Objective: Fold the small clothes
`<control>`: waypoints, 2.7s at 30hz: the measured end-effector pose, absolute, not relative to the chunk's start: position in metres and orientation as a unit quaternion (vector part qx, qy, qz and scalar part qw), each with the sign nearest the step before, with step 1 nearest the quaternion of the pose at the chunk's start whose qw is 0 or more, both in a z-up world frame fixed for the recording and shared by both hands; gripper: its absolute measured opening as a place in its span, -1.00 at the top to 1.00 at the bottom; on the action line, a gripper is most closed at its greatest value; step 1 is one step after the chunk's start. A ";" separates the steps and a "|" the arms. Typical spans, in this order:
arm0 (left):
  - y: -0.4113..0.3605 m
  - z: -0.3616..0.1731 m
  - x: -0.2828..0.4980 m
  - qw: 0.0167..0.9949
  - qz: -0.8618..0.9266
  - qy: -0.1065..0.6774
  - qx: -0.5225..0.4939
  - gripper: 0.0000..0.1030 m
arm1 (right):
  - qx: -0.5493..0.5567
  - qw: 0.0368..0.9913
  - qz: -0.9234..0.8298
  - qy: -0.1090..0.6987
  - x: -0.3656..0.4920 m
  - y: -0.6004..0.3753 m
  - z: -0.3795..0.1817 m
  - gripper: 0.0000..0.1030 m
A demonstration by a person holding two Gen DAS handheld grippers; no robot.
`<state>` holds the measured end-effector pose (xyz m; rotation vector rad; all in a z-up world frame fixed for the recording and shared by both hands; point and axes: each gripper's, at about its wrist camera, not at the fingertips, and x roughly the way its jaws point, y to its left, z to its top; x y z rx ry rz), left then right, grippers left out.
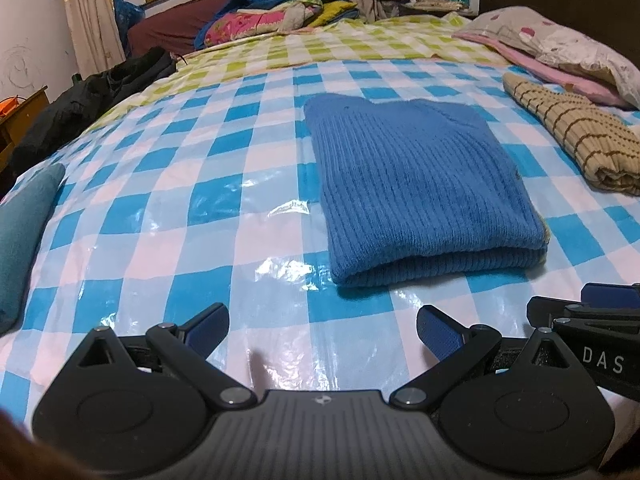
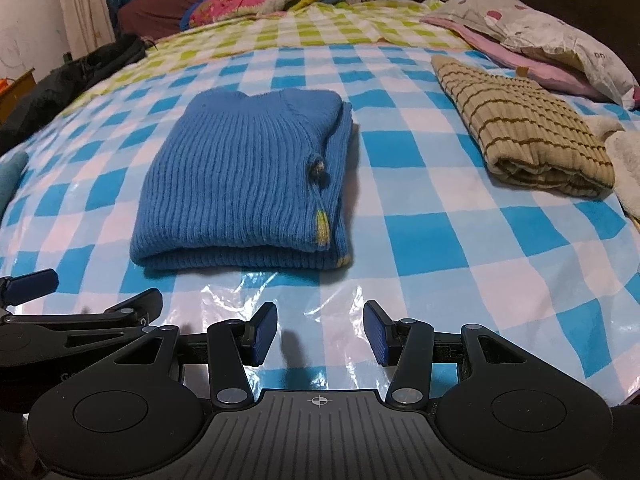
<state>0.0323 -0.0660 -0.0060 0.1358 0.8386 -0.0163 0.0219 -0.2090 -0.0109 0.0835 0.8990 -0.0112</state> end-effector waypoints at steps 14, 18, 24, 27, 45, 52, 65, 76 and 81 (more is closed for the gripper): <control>-0.063 -0.009 0.033 0.904 -0.015 0.425 0.048 -1.00 | 0.037 0.896 -0.010 0.442 0.021 -0.209 -0.011 0.08; -0.064 -0.010 0.033 0.903 -0.016 0.426 0.047 -1.00 | 0.038 0.896 -0.011 0.443 0.021 -0.209 -0.012 0.08; -0.065 -0.010 0.033 0.903 -0.016 0.426 0.047 -1.00 | 0.036 0.895 -0.012 0.444 0.021 -0.210 -0.013 0.08; -0.065 -0.011 0.033 0.903 -0.016 0.426 0.048 -1.00 | 0.037 0.895 -0.012 0.444 0.021 -0.210 -0.013 0.08; -0.067 -0.012 0.032 0.903 -0.017 0.426 0.050 -1.00 | 0.033 0.894 -0.016 0.446 0.020 -0.210 -0.016 0.08; -0.067 -0.013 0.032 0.904 -0.017 0.423 0.052 -1.00 | 0.033 0.895 -0.016 0.446 0.020 -0.210 -0.016 0.08; -0.068 -0.013 0.032 0.904 -0.020 0.424 0.053 -0.98 | 0.033 0.894 -0.016 0.446 0.020 -0.211 -0.016 0.08; -0.068 -0.013 0.031 0.905 -0.020 0.423 0.053 -0.97 | 0.034 0.894 -0.016 0.446 0.020 -0.211 -0.016 0.08; -0.068 -0.013 0.032 0.905 -0.021 0.422 0.053 -0.97 | 0.035 0.894 -0.016 0.446 0.020 -0.211 -0.017 0.08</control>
